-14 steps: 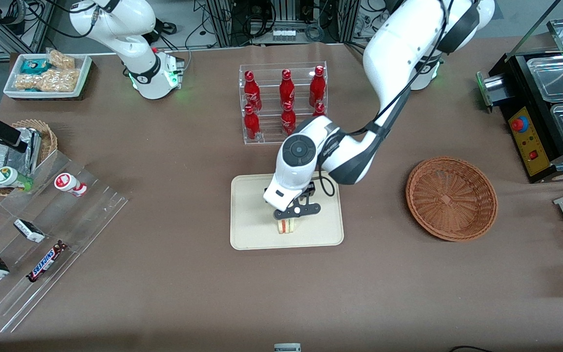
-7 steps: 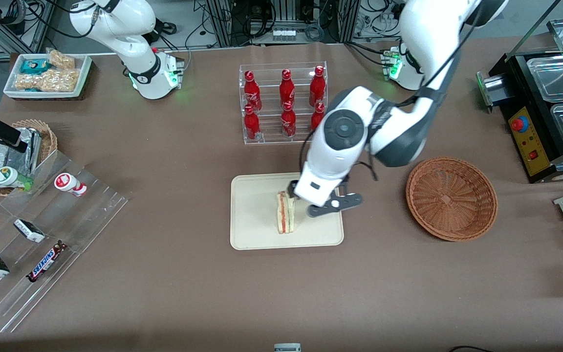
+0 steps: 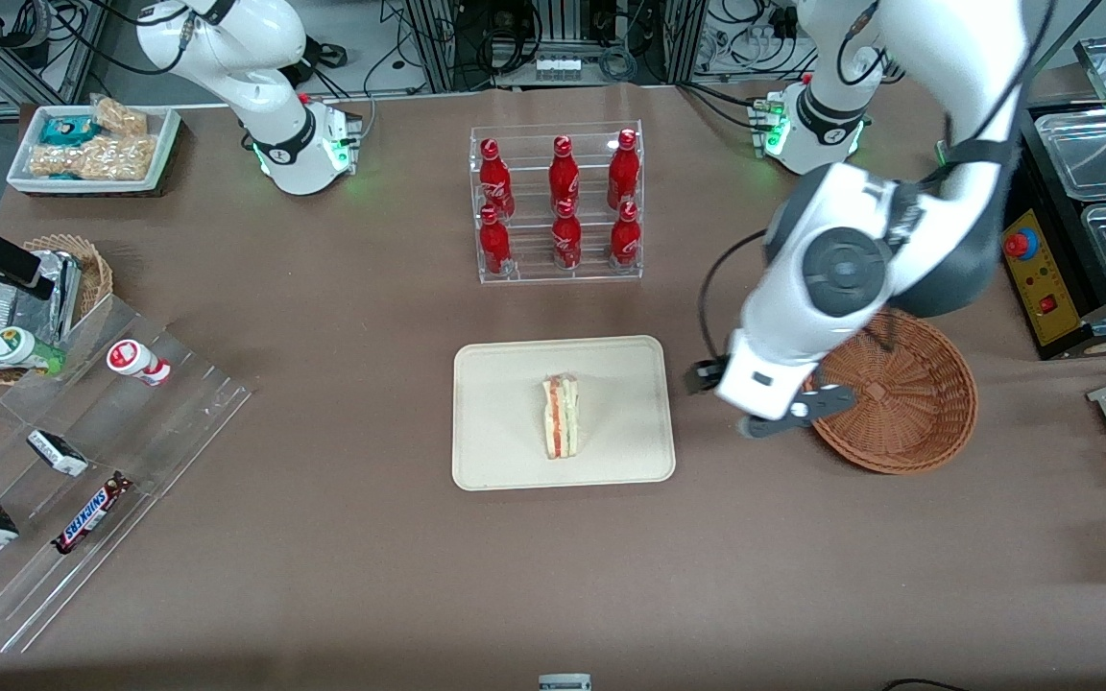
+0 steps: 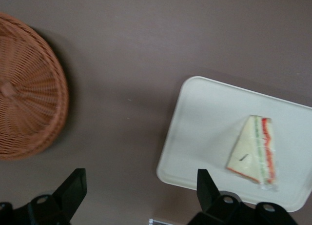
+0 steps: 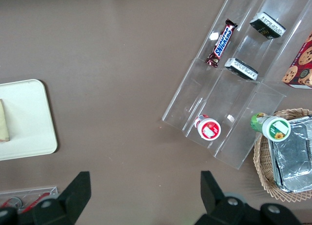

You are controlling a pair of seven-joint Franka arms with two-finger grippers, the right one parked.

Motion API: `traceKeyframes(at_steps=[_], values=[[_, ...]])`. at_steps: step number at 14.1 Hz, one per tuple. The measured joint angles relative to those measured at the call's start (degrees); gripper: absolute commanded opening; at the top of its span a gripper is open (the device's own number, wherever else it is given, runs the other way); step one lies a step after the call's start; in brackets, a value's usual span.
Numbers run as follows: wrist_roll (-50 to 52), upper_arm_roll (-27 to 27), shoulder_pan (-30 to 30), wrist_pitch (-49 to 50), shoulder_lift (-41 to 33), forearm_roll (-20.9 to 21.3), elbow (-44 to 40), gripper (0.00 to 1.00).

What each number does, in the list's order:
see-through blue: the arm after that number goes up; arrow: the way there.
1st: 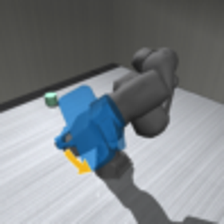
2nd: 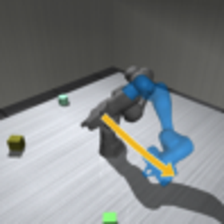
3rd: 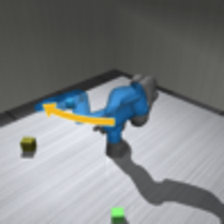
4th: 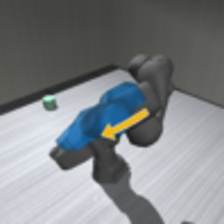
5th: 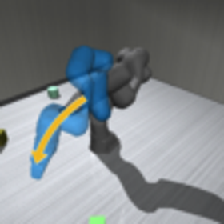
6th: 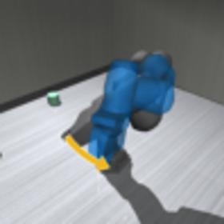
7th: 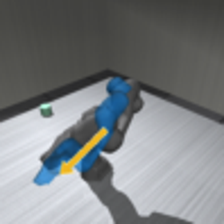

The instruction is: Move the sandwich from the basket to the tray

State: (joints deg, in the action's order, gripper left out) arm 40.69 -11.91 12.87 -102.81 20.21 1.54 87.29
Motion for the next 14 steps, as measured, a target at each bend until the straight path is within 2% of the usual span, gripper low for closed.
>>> traceKeyframes(at_steps=[8,14], values=[[-18.37,0.26,-10.58,1.32,-14.47,-0.05,13.43,1.00],[-34.28,5.08,-11.41,7.75,-21.60,-0.37,12.74,1.00]])
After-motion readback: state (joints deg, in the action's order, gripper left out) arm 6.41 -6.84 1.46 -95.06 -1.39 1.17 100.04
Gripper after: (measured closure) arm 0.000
